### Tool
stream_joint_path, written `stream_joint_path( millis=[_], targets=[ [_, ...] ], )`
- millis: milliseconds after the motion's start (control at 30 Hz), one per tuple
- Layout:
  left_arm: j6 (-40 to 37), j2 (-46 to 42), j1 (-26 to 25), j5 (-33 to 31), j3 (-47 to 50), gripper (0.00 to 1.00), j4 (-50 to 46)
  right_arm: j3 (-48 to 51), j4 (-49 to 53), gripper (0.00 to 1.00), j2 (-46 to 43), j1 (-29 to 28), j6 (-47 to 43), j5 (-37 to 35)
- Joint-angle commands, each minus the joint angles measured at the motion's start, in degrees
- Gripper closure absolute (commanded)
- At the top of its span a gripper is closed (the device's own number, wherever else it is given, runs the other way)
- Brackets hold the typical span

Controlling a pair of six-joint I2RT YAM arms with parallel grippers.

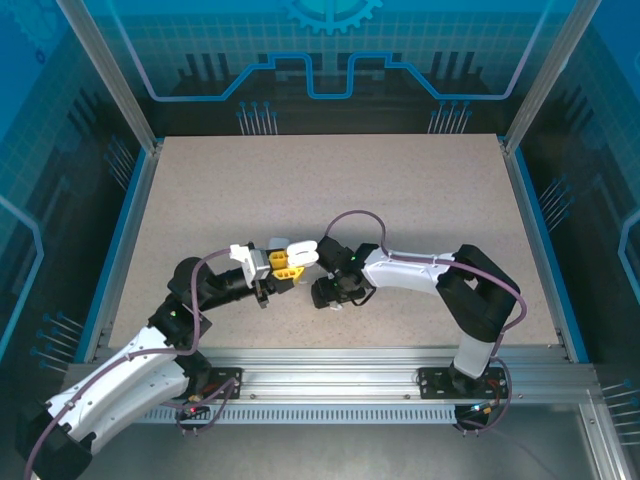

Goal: Insert wireless bluetooth earbuds into charging case

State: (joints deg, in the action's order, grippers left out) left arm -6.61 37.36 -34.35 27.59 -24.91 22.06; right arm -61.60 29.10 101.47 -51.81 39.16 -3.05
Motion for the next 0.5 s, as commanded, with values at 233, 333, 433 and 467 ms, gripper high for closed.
stream_joint_path(
  millis=[233,333,433,467],
  targets=[
    [-1.7,-0.7,-0.4,-0.8,-0.3,0.98,-0.3,2.1,-2.5,0.47,-3.5,2.5,-2.6,0.8],
    [-1.6,-0.7,-0.4,-0.9,-0.2,0.98,-0.3,2.9,-2.8,0.51,-4.0,3.8,-3.0,1.3],
    [-1.4,-0.7,-0.5,-0.9,-0.3,0.98,-0.3,3.4,-3.2,0.55,-3.8,4.8,-3.6,1.6],
    [-1.4,-0.7,-0.4,-1.0,-0.2,0.98,-0.3,3.4,-3.3,0.57,-3.5,5.1,-3.8,1.9]
  ],
)
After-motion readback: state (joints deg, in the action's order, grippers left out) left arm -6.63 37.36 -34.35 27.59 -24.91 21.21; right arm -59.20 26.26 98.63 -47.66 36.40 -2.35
